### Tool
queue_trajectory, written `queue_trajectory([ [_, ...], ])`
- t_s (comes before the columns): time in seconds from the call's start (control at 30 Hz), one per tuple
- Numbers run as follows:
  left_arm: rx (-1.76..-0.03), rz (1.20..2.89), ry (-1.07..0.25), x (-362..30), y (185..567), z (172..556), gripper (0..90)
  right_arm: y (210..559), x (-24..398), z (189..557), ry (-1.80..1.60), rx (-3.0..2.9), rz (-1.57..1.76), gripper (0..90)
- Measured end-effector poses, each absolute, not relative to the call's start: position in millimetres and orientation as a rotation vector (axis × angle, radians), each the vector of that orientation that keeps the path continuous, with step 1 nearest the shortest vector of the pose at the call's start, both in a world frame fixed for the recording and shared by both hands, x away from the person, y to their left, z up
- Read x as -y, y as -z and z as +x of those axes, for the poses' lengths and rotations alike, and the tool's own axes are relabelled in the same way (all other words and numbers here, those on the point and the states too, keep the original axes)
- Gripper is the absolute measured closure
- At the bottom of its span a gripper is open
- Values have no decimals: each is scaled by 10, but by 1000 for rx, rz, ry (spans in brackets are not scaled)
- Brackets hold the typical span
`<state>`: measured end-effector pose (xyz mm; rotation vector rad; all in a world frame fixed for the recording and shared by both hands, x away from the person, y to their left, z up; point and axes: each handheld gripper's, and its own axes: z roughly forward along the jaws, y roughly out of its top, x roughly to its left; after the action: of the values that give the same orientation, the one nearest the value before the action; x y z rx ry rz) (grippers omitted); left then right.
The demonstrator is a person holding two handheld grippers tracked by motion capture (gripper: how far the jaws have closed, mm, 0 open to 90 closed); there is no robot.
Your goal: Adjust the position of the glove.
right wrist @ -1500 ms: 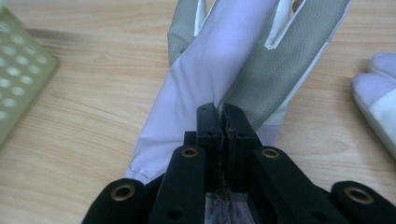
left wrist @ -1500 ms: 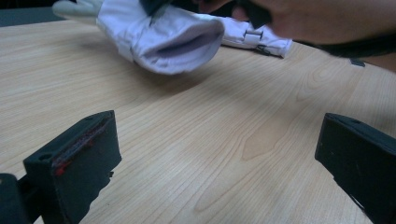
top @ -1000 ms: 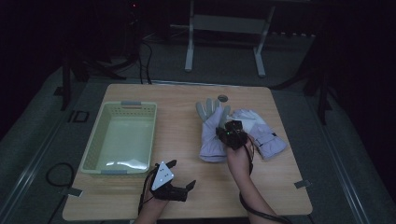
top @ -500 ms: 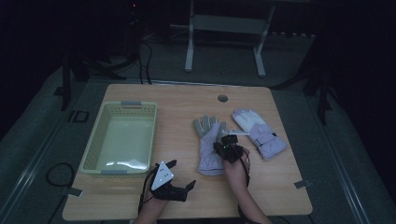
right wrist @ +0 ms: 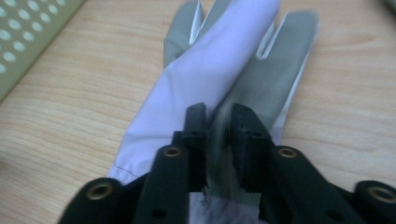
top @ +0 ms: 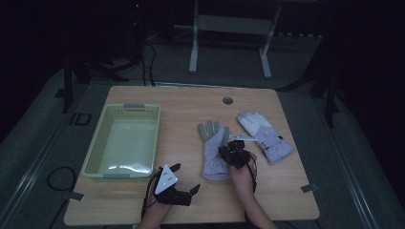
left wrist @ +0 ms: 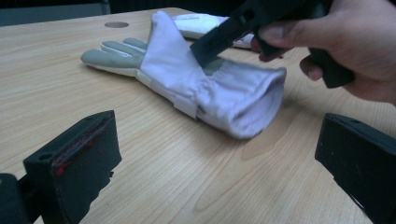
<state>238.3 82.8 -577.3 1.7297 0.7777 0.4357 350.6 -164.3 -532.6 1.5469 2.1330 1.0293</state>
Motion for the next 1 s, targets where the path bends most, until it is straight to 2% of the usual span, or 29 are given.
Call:
queue_trajectory([
  [0.07, -778, 1729, -435, -827, 5773, 2383, 1, 5266, 1673, 3490, -1056, -2117, 1519, 610],
  [0.13, -777, 1730, -435, -827, 5773, 2383, 1, 5198, 1719, 3490, -1071, -2099, 1484, 554],
  [0.23, -778, 1730, -437, -826, 5773, 2383, 1, 5106, 1820, 3527, -1077, -2101, 1441, 422],
  [0.3, -779, 1730, -436, -827, 5773, 2384, 1, 5057, 1905, 3563, -1097, -2101, 1430, 241],
  [0.37, -780, 1730, -436, -826, 5773, 2384, 1, 5023, 1993, 3606, -1096, -2121, 1425, 150],
  [0.5, -780, 1729, -436, -829, 5773, 2385, 1, 4959, 2179, 3645, -1124, -2107, 1412, 140],
  [0.6, -781, 1730, -435, -831, 5772, 2385, 1, 4937, 2276, 3668, -1129, -2095, 1418, 158],
  [0.63, -781, 1729, -435, -830, 5773, 2385, 1, 4924, 2393, 3709, -1135, -2108, 1395, 203],
  [0.67, -781, 1729, -435, -829, 5773, 2385, 1, 4922, 2447, 3729, -1146, -2119, 1402, 212],
  [0.77, -783, 1728, -434, -830, 5773, 2386, 1, 4927, 2596, 3810, -1143, -2168, 1400, 210],
  [1.0, -784, 1725, -432, -831, 5774, 2387, 1, 4929, 2839, 4051, -1076, -2163, 1436, 116],
])
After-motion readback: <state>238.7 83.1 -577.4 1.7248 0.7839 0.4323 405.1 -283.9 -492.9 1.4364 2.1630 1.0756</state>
